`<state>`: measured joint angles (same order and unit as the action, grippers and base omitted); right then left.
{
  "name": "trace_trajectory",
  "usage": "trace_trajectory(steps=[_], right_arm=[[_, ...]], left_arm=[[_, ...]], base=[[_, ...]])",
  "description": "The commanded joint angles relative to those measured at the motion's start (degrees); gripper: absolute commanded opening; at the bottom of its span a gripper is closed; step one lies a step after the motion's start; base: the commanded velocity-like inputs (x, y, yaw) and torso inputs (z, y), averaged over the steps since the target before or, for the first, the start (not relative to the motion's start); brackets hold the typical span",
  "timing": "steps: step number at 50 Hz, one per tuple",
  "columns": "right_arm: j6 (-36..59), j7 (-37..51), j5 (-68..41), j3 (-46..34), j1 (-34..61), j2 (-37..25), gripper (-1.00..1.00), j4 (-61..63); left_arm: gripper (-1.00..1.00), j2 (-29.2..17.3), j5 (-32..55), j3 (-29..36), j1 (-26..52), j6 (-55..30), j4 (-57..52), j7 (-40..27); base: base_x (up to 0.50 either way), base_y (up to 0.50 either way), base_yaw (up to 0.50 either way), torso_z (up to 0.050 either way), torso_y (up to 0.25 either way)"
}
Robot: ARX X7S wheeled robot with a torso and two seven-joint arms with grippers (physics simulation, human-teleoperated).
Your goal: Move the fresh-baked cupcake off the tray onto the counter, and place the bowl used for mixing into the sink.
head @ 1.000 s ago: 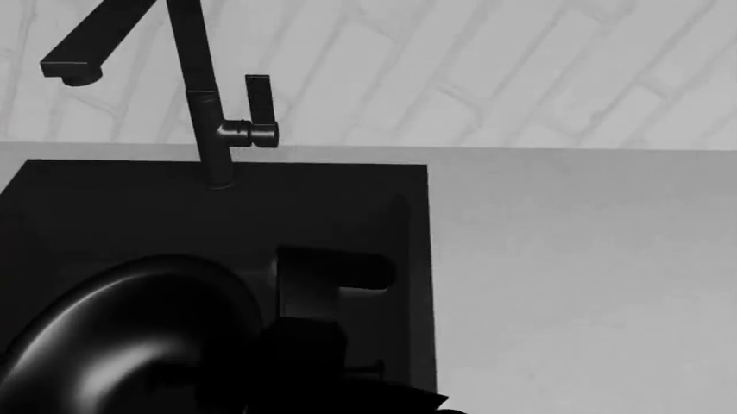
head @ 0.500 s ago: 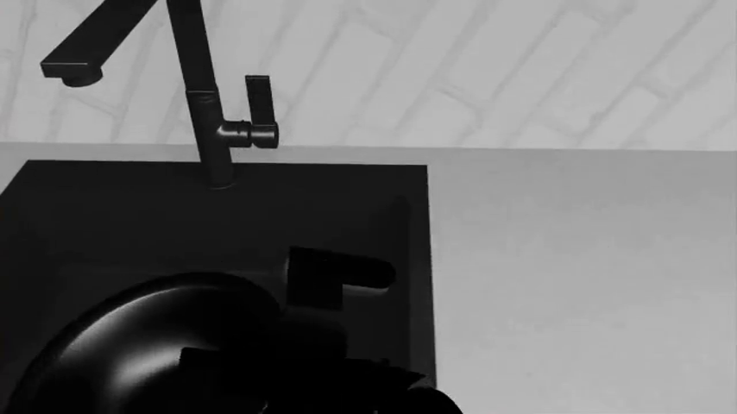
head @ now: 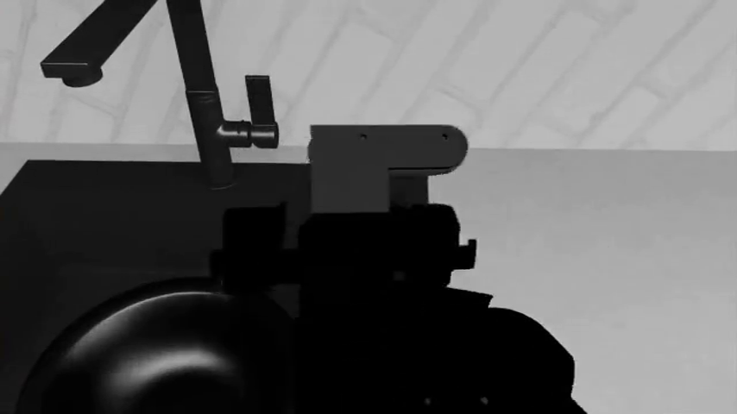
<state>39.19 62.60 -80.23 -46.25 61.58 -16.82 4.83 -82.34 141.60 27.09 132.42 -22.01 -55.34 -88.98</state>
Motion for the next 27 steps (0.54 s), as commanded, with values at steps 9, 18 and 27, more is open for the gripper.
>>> trace_trajectory(steps=[9,18,27], right_arm=[[-29.87,27.4,-42.03,-22.75,60.47,-47.84,1.0,55.17],[-12.46,27.4,-50.63,21.23,27.72,-47.85,1.0,55.17],[4.52,27.4,-70.89,75.72,-5.09,-48.58,1.0,55.17]], left_arm=[[1.0,-1.96,-0.08,-2.39,-1.92,-1.18,1.24,1.15],[1.0,-1.32,0.31,-3.15,-2.13,-1.21,0.94,0.38],[1.0,-0.92,0.86,-3.39,-1.8,-1.36,0.79,-0.05]], base=[[0.0,0.0,0.0,0.0,0.0],[0.0,0.0,0.0,0.0,0.0],[0.0,0.0,0.0,0.0,0.0]])
